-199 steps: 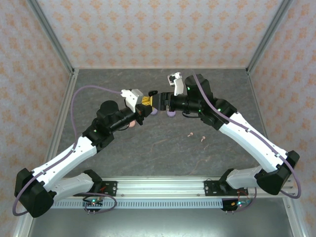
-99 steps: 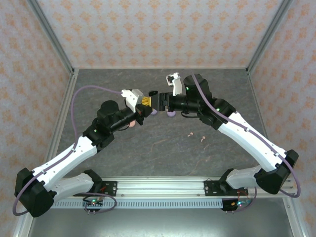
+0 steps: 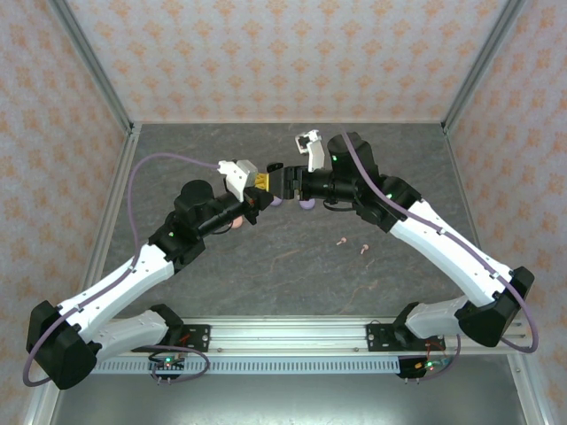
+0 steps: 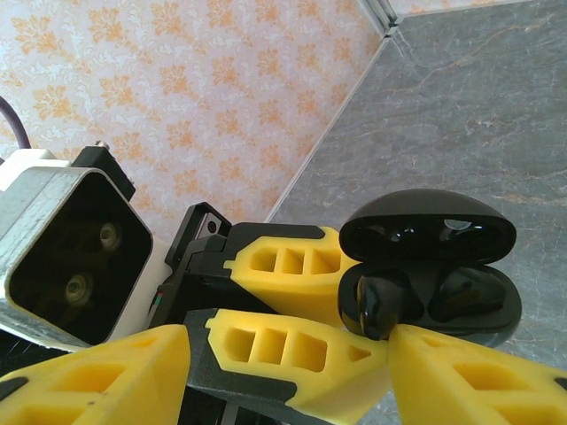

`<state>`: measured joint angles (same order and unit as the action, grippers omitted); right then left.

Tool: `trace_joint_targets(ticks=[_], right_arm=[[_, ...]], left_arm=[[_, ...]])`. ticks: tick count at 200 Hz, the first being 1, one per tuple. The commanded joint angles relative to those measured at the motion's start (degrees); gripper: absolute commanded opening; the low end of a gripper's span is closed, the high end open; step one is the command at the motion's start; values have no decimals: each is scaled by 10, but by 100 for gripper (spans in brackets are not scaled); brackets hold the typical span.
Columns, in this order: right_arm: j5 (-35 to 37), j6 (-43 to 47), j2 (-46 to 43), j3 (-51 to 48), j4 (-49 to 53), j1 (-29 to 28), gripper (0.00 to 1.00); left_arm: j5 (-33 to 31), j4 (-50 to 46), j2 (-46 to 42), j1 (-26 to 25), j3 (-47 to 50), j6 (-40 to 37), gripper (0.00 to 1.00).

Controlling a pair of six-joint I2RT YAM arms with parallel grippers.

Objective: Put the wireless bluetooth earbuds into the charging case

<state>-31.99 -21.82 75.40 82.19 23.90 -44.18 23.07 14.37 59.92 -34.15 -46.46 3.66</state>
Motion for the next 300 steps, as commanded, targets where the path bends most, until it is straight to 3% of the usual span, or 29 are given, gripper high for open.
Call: trace_joint_targets(ticks=[1,55,87,119,151,177,221,252,300], right_arm=[[-12,3,2,21,-29,-5,61],[-9,6,4,23,-28,-6,61],[36,37,-24,27,15,-1,64],[29,37,-73,-15,8,43,75],[-42,-1,-97,-73,-51,85,100],[-111,-41,-88,-102,-140,89,99],[-184,-74,-50,-87,-202,89,99],[-227,-100,-47,-79,-251,88,100],[-239,-94,-69,-73,-240,89,94]], left_arm=[[-6,7,-1,-5,-5,8,0],[-4,7,-1,-5,-4,10,0],[-3,13,-11,-5,0,11,0],[20,32,-26,-5,10,13,0],[85,54,-31,-5,7,24,0],[131,55,-26,-5,-3,34,0],[175,64,-21,-5,-9,47,0],[179,59,-13,-5,-14,48,0],[165,56,-9,-5,-6,49,0]])
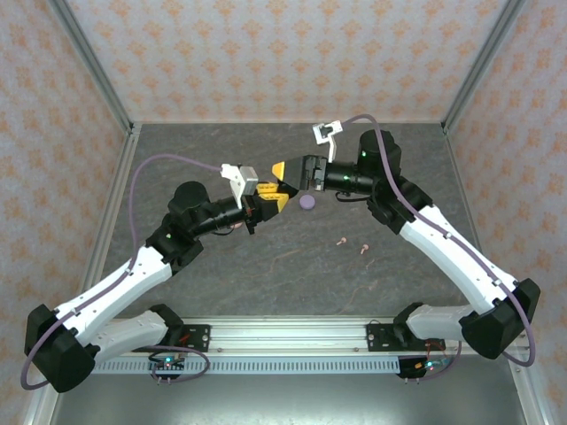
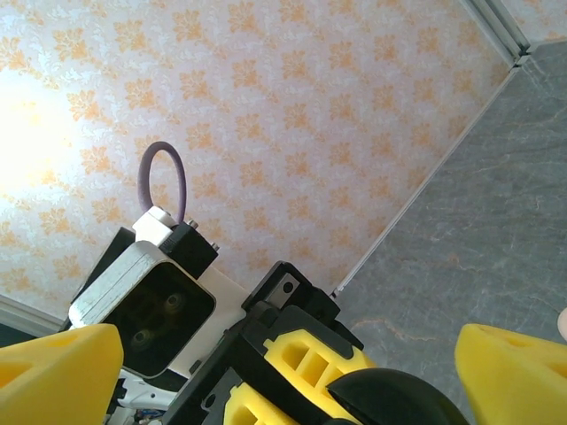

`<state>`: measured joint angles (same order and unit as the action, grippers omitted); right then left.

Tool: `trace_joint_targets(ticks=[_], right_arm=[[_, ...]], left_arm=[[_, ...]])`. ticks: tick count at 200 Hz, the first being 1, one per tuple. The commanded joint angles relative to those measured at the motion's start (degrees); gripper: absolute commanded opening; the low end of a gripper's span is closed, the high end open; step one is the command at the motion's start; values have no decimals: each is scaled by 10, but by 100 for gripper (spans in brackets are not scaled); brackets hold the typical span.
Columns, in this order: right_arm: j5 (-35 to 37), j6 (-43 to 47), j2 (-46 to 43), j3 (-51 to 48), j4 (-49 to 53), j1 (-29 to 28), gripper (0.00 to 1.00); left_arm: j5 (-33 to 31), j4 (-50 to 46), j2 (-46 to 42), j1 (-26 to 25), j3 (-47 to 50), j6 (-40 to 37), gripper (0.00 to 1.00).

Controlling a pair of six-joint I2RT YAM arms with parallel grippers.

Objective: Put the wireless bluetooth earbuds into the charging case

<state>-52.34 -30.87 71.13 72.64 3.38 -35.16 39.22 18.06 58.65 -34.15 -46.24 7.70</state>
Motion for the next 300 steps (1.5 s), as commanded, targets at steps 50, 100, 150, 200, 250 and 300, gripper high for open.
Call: trace_joint_targets(ticks=[50,100,150,200,250,300], right_arm=[[-26,34,-56,32,27,-2,92],[84,103,-79,45,142,-2,94],[440,135,-113,57,292,-1,96],[551,100,-191,-42,254,11,99],[578,96,-241,-98,243,21,99],[589,112,-240,-101,265,22,99]], left_arm=[[-13,7,5,-5,-2,3,0],[-31,-16,16,-5,-9,2,0],[-135,-100,69,-5,-4,45,0],[-154,-61,201,-6,26,186,0],[-57,-129,357,-6,-59,222,5],[-9,-113,468,-14,-96,288,8]])
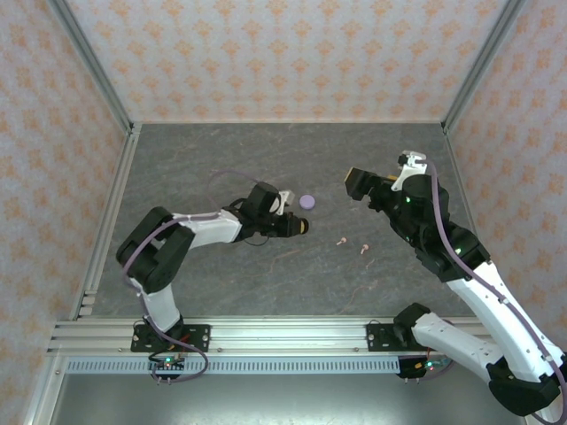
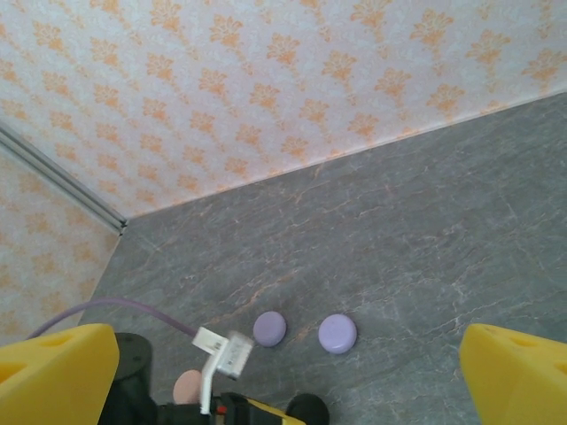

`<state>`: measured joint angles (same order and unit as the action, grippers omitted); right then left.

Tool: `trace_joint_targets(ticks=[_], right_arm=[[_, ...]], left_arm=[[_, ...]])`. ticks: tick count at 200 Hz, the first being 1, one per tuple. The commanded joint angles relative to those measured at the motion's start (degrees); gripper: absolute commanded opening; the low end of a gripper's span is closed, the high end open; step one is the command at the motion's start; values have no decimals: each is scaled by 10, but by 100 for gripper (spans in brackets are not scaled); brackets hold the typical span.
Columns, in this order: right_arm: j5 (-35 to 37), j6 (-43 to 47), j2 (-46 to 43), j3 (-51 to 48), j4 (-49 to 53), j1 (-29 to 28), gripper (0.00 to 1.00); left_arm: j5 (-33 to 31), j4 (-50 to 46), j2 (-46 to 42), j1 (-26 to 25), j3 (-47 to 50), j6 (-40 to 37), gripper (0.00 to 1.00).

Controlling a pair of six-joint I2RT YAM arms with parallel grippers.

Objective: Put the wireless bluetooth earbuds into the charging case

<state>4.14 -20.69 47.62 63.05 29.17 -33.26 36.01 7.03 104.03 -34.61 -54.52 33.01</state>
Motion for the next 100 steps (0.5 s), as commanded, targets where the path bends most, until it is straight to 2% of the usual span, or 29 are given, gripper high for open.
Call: trace_joint_targets(ticks=[1,21,44,58,76,100], right_arm=[[24,11,-4,-5,7,3,99],[21,16,-2,-6,9,3,99],[8,18,7,-6,6,3,99],[-16,17,18,-4,-1,3,99],[-45,17,38,-4,-9,3,99],[-84,14,81,-1,-19,3,99]], left_arm=[[22,-2,15,-9,-13,36,8],[10,2,22,-10,-15,42,16],[6,-1,21,-10,-14,39,38],[-31,-58,-1,-8,-19,3,50],[-74,-110,-44,2,-17,-41,57],[-108,-131,-116,26,-2,-57,63]])
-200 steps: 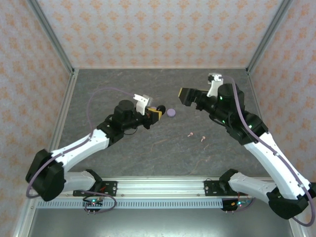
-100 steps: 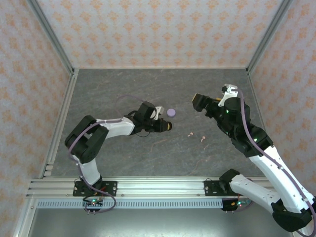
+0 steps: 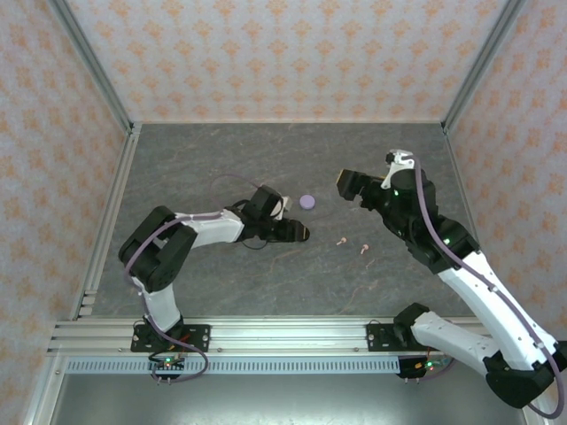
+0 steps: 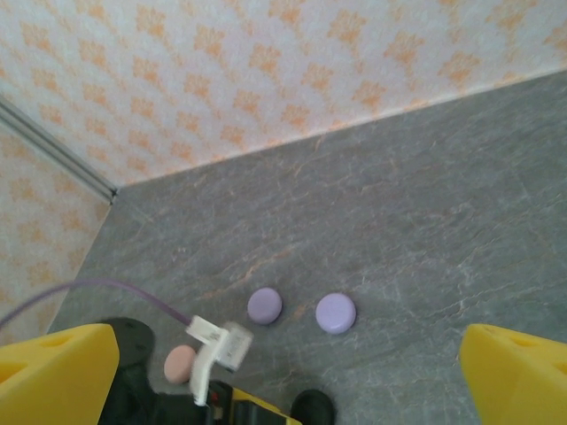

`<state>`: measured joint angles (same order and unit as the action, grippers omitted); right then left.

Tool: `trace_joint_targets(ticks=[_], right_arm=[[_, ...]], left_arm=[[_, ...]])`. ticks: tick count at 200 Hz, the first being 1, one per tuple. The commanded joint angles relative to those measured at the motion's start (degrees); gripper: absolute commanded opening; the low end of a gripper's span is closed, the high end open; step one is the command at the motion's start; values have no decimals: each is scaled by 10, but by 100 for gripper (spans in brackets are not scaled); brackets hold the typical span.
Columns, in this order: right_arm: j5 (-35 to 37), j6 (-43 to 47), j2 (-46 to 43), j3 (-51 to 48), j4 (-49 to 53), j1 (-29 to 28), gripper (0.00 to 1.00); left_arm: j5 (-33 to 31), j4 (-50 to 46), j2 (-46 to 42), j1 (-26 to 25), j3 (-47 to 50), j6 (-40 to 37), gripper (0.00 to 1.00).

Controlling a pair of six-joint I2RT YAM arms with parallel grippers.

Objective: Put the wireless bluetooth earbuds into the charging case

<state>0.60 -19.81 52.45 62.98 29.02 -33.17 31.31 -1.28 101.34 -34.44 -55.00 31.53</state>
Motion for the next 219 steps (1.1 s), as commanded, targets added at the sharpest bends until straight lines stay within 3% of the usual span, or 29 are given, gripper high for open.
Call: trace_joint_targets(ticks=[1,34,53,88,167,219], right_arm=[[-51,5,34,0,-19,2,99],[-161,3,130,34,-26,-2,99],[-173,19,199,59,-19,-25,99],[-130,43,326,124,-6,-85,99],[-19,-84,634,364,76,-189,100],[7,-89,793,534,153,-212,88]], left_arm=[[-63,-49,-93,26,3,-43,64],[-134,-93,-204,57,21,-65,74],[-173,-122,-261,81,30,-72,80],[-196,-162,-336,162,46,-66,89],[-176,-224,-385,340,63,-46,91],[-162,-272,-398,403,80,-72,91]])
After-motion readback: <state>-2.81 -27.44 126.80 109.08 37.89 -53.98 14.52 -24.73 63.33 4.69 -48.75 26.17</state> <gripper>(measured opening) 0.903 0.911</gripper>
